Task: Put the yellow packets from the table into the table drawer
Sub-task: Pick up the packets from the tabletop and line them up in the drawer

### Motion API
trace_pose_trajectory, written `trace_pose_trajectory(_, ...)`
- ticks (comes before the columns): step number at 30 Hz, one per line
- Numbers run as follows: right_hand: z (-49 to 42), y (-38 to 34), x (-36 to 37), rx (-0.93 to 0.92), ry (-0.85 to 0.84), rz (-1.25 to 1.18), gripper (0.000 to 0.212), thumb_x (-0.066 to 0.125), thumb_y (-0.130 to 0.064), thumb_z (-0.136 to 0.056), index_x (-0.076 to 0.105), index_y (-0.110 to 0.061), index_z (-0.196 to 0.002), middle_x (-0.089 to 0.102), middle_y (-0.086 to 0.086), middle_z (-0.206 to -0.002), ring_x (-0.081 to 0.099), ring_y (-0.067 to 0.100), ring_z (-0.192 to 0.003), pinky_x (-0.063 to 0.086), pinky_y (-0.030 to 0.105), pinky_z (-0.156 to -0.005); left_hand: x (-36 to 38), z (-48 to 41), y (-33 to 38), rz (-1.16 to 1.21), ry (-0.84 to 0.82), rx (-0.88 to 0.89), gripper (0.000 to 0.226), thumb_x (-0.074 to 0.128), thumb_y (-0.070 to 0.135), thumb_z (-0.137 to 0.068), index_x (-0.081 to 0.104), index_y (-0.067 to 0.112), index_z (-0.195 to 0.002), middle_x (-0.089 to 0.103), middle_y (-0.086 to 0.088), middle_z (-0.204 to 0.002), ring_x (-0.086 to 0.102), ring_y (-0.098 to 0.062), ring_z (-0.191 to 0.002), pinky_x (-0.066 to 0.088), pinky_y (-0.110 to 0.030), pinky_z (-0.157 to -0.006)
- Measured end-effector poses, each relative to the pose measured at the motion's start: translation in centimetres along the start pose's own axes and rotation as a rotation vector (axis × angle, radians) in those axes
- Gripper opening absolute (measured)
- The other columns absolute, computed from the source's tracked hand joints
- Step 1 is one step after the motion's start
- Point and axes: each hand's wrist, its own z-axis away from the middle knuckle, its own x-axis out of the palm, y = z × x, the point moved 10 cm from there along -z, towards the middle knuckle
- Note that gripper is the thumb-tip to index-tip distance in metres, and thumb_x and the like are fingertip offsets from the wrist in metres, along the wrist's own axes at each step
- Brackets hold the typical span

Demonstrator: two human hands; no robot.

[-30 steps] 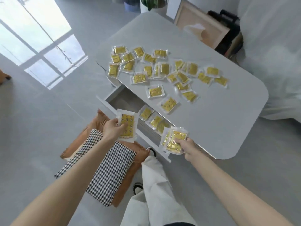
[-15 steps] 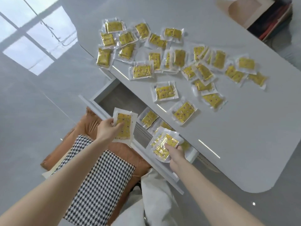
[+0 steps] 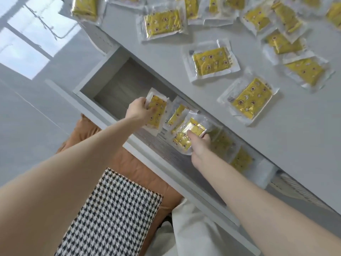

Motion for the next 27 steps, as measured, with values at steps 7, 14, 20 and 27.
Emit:
trace_pose_trajectory(7,-3.6,-1.1,1.0,-0.051,-0.004,-0.027,0.042,0.059,-0.023,-0.095,0.041,-0.012,-0.13,0.045,0.005,-0.14,0.048,0.025,-0.12,0.036,0.032,-0.089,2.6,-4.7,1.9,-0.07,0.019,0.063,0.03,0.05,0.02,-0.095,0.049,0.008,-0.123,0.055,-0.009,-0.119,0.056,-0.026,-0.108,0.05,-0.031,-0.083)
trace_pose_trajectory(14,-3.3,-1.4,-0.2,-0.056,0.013,-0.015,0.045,0.057,-0.03,-0.096,0.04,-0.01,-0.132,0.045,0.003,-0.134,0.046,0.021,-0.112,0.037,0.033,-0.088,3.2,-5.2,2.3,-0.211,0.052,0.088,0.046,0.053,0.023,-0.094,0.044,0.004,-0.136,0.024,-0.007,-0.156,0.03,-0.028,-0.14,0.036,-0.038,-0.111)
trace_pose_trajectory(20,0.4,-0.4,-3.4,-0.011,0.056,-0.014,0.033,0.06,-0.029,-0.094,0.043,-0.015,-0.118,0.045,0.008,-0.138,0.046,0.024,-0.11,0.039,0.035,-0.09,2.6,-1.2,2.5,-0.145,0.007,0.066,0.04,0.053,0.035,-0.095,0.054,0.006,-0.122,0.057,-0.009,-0.121,0.058,-0.023,-0.095,0.049,-0.031,-0.08)
trace_pose_trajectory(27,2.8,2.5,-12.0,-0.025,0.315,-0.038,0.063,0.065,-0.024,-0.09,0.034,-0.009,-0.143,0.041,0.008,-0.146,0.045,0.03,-0.129,0.04,0.039,-0.098,6.8,3.3,3.9,-0.185,-0.164,0.069,0.04,0.056,0.039,-0.092,0.035,0.016,-0.067,0.033,0.004,-0.064,0.035,-0.013,-0.057,0.025,-0.019,-0.048)
